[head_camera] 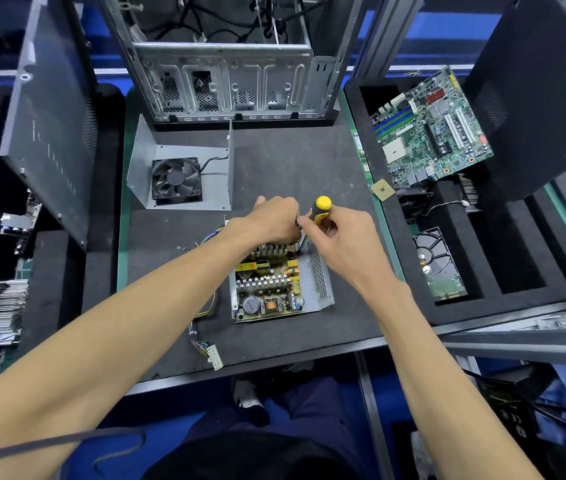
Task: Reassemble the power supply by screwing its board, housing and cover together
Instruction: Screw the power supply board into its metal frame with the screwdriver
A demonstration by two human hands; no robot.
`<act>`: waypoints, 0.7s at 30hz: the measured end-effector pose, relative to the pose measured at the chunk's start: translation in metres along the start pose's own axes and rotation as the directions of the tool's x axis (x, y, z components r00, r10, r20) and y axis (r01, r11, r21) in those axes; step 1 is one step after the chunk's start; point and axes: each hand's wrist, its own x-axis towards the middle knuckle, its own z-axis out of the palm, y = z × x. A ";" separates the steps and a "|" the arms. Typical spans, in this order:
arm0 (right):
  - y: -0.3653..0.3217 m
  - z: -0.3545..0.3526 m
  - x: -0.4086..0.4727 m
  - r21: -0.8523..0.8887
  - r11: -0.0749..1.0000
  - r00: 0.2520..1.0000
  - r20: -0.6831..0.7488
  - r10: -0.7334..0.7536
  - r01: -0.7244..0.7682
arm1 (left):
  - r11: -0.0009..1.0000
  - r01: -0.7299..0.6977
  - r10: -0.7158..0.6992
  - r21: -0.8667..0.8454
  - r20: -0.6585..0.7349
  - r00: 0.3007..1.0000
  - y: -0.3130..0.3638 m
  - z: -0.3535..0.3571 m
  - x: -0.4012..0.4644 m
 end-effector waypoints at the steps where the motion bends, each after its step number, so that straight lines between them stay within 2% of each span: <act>1: 0.001 0.001 0.001 -0.004 1.000 1.000 -0.008 -0.010 0.010 | 1.000 -0.014 0.014 -0.009 0.008 1.000 0.000 -0.002 -0.002; 6: 0.003 0.003 0.004 -0.038 0.997 0.996 -0.053 -0.076 0.074 | 0.983 -0.156 0.162 -0.098 0.058 0.985 -0.004 -0.032 -0.019; 9: 0.003 0.002 0.006 0.008 0.998 0.998 -0.032 -0.057 0.057 | 0.964 -0.182 0.161 -0.192 -0.122 0.979 -0.009 -0.055 -0.033; 11: 0.003 0.005 0.006 0.026 0.999 0.999 0.003 -0.043 0.042 | 0.942 -0.225 0.146 -0.251 -0.297 0.944 -0.004 -0.066 -0.044; 12: 0.002 0.006 0.006 0.022 0.999 0.999 0.025 -0.031 0.031 | 0.934 -0.247 0.153 -0.257 -0.337 0.929 0.001 -0.070 -0.050; 17: -0.006 0.004 0.013 -0.032 0.999 0.998 0.060 0.012 -0.010 | 0.939 -0.342 0.324 -0.020 -0.271 0.906 0.024 -0.075 -0.071; 21: -0.005 -0.003 0.005 0.059 0.998 0.996 0.094 0.002 -0.008 | 0.911 -0.407 0.411 0.059 -0.160 0.897 0.026 -0.086 -0.073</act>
